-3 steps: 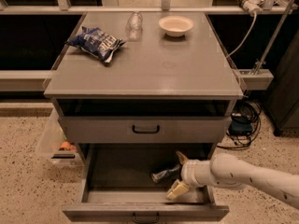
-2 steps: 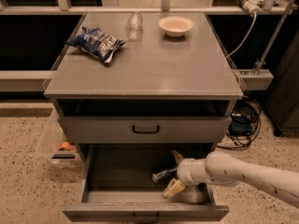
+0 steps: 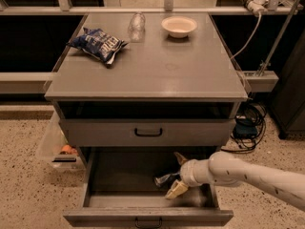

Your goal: Pick redbull can from middle drawer and place on counter

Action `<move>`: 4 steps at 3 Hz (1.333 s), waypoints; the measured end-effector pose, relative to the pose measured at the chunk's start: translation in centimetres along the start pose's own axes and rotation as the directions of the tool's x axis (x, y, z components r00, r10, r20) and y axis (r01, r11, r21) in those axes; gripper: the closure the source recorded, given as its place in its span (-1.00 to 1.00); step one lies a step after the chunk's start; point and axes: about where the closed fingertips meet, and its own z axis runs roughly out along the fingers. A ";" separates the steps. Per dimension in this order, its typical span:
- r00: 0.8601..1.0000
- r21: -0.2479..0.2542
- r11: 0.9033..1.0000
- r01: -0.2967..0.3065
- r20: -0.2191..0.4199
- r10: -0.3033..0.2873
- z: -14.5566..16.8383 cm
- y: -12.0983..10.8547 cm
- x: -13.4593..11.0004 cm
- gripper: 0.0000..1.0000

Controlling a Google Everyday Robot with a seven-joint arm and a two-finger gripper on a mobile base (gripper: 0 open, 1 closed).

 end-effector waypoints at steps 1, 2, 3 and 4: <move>1.000 -0.019 1.000 0.001 0.017 0.000 1.5 -0.9 0.5 -1.00; 0.999 -0.051 0.999 -0.017 0.038 0.019 3.1 -0.9 0.8 -1.00; 0.998 -0.108 0.994 -0.035 0.055 0.041 4.8 0.1 0.9 -1.00; 0.996 -0.170 0.984 -0.060 0.061 0.071 6.1 1.8 1.2 -1.00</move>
Offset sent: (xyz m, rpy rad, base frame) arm 0.0256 0.0187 -0.0400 0.0786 0.0682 0.0385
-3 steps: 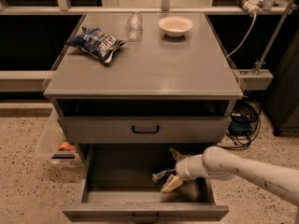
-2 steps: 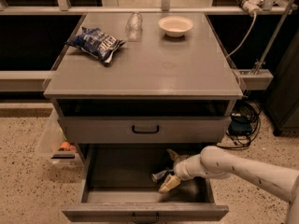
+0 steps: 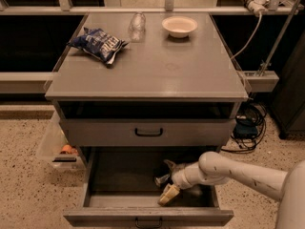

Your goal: Pick redbull can from middle drawer and place on counter

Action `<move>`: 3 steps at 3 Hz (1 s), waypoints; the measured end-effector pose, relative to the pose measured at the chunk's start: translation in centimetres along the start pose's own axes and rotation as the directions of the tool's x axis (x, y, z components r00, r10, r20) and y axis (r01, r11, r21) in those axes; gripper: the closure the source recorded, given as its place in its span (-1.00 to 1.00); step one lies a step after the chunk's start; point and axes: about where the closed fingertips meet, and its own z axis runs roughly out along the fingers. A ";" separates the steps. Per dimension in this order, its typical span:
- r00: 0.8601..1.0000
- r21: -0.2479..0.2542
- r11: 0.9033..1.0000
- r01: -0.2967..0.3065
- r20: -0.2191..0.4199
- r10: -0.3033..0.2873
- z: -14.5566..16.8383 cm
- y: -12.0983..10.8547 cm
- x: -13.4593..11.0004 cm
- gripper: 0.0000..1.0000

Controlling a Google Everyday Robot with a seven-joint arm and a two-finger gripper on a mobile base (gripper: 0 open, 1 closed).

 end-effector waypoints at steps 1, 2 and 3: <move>1.000 -0.009 1.000 -0.003 0.001 0.003 0.2 0.2 0.1 -0.69; 1.000 -0.009 1.000 -0.003 0.001 0.003 0.2 0.2 0.1 -0.23; 1.000 -0.009 1.000 -0.003 0.002 0.003 0.2 0.2 0.1 0.28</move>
Offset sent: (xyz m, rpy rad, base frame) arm -0.0020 0.0015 -0.0017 0.0030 0.0077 0.0045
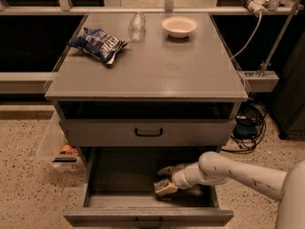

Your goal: Pick redbull can from middle drawer and place on counter

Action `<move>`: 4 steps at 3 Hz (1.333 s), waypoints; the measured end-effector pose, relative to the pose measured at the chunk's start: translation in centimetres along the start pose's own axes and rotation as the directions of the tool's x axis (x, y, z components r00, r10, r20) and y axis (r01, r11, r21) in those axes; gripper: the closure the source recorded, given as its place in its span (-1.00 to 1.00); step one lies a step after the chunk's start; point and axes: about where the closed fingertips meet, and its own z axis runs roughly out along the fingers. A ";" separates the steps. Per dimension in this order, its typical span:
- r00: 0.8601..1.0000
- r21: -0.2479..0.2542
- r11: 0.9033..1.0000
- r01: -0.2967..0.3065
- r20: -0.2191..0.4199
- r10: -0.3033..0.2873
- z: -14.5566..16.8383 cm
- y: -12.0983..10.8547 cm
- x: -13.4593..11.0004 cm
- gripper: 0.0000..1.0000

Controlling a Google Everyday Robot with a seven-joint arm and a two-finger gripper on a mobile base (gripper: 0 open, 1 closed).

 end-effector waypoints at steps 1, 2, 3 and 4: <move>1.000 0.000 1.000 0.000 0.000 0.000 0.0 0.0 0.0 0.71; 1.000 0.000 1.000 0.000 0.000 0.000 0.0 0.0 0.0 1.00; 0.999 0.010 1.000 0.003 0.051 -0.004 -1.0 0.2 -0.9 1.00; 0.994 0.089 0.996 0.008 0.108 -0.018 -4.3 0.7 -2.9 1.00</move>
Offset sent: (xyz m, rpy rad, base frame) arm 0.0000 0.0000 0.0000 0.0000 0.0000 0.0000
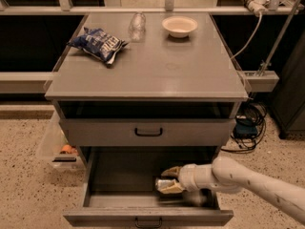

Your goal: Pick redbull can from middle drawer and place on counter

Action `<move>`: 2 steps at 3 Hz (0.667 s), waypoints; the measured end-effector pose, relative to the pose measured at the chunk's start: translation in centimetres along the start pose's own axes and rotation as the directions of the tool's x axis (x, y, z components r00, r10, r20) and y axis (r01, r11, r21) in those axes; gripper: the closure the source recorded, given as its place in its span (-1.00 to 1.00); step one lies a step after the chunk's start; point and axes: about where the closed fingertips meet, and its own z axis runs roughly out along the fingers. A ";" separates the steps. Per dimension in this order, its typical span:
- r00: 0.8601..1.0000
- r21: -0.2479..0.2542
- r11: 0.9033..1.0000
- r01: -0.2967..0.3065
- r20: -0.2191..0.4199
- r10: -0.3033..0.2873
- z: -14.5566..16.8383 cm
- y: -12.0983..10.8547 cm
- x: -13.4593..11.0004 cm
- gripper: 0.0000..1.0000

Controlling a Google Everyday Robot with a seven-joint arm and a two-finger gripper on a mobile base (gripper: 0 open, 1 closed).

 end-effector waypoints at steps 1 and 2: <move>1.000 0.129 0.991 -0.028 0.017 0.026 -6.1 1.5 -1.6 1.00; 0.999 0.220 0.975 -0.035 0.019 0.032 -12.0 3.4 -3.2 1.00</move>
Offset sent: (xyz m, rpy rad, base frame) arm -0.1009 -0.1148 0.1526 -0.0126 -0.1682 -0.3068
